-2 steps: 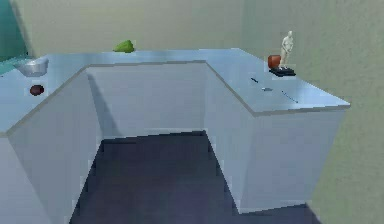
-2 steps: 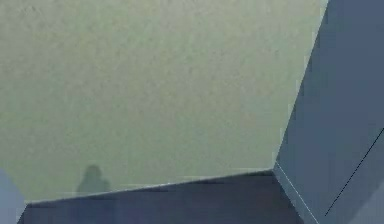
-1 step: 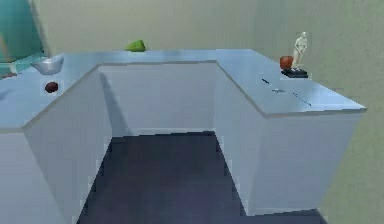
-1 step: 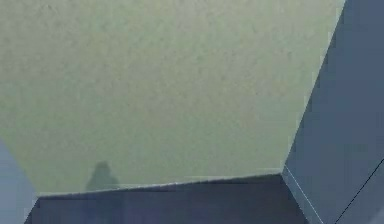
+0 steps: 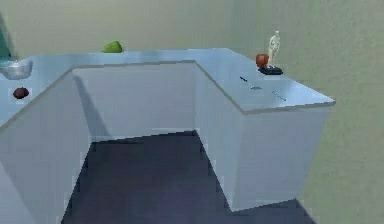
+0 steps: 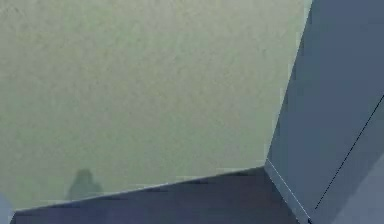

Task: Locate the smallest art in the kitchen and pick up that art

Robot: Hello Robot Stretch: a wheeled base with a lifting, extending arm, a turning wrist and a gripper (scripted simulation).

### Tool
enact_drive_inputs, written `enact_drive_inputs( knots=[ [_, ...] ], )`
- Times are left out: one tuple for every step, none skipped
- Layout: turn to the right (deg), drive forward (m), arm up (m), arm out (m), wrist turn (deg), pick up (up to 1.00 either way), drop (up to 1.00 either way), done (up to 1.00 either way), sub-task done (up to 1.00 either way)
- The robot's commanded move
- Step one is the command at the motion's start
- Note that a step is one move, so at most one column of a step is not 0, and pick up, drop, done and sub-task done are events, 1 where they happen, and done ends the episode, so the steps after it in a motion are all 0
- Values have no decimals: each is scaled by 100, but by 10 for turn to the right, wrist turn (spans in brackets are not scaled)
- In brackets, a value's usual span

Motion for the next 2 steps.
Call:
enact_drive_inputs(
  knots=[
    [0, 60, 0, 0, 0, 0, 0, 0, 0],
    [-240, 0, 0, 0, 0, 0, 0, 0, 0]
  ],
)
